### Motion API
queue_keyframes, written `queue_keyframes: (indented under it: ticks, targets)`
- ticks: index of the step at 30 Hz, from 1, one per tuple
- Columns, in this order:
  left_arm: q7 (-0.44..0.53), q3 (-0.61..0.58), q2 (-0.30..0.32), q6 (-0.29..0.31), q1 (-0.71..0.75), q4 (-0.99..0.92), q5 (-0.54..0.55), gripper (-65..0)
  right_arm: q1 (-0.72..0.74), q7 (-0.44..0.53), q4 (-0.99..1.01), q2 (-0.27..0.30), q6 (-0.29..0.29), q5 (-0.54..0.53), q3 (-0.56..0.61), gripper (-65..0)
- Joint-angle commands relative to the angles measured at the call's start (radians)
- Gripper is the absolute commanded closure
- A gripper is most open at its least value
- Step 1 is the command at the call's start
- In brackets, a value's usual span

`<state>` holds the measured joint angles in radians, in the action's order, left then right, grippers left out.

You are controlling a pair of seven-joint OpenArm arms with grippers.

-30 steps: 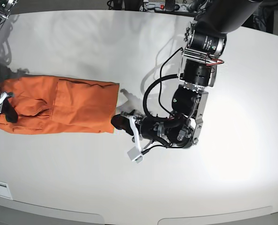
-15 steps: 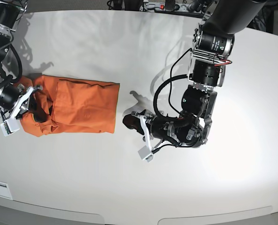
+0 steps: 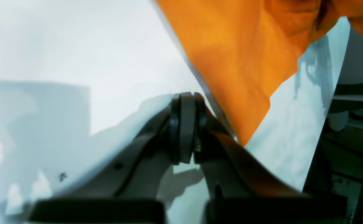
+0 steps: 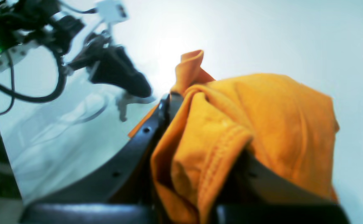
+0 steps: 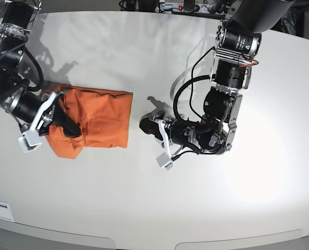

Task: Fold the T-shirt properly
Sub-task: 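Grasp the strip's end with the right gripper and lift it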

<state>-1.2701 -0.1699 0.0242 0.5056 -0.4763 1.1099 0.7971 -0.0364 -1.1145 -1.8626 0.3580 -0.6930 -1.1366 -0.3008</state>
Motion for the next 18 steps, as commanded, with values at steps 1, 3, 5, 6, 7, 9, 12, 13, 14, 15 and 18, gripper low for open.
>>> queue_keyframes:
  ticks: [1,3,5,6,7,9,12,13,14,15,18]
  targets:
    - [0.012,0.002,-0.004,0.000,-0.034,0.015,0.024,0.0,0.017,0.043,-0.016,0.006,-0.005,0.003,0.016,0.0]
    - [0.012,0.002,-0.004,-0.001,-0.034,0.015,0.024,0.0,0.017,0.085,-0.016,-0.008,-0.005,0.060,0.055,0.0]
    - [0.010,0.002,-0.002,-0.001,-0.034,0.015,0.024,0.0,0.018,0.119,-0.016,-0.028,-0.005,0.109,0.085,0.0]
    - [0.008,0.002,-0.001,-0.001,-0.034,0.015,0.024,0.0,0.019,0.133,-0.016,-0.040,-0.005,0.134,0.101,0.0]
    - [0.005,0.002,0.001,-0.001,-0.034,0.015,0.025,0.0,0.020,0.137,-0.016,-0.052,-0.005,0.160,0.116,0.0]
    - [0.004,0.002,0.002,-0.001,-0.034,0.015,0.024,0.0,0.019,0.140,-0.016,-0.076,-0.005,0.211,0.152,-0.1]
    - [0.005,0.002,0.003,-0.001,-0.034,0.015,0.024,0.0,0.019,0.163,-0.016,-0.098,-0.005,0.281,0.225,-25.4]
    - [0.005,0.002,0.003,-0.001,-0.034,0.015,0.025,0.0,0.021,0.172,-0.016,-0.100,-0.005,0.303,0.259,-32.1]
    - [0.005,0.002,0.003,-0.001,-0.034,0.015,0.025,0.0,0.029,0.172,-0.016,-0.100,-0.005,0.327,0.299,-34.6]
    - [0.005,0.002,0.005,-0.001,-0.034,0.015,0.024,0.0,0.040,0.168,-0.016,-0.100,-0.005,0.365,0.340,-34.7]
    - [0.005,0.002,0.016,-0.001,-0.034,0.015,0.024,0.0,0.089,0.160,-0.016,-0.091,-0.005,0.469,0.442,-34.6]
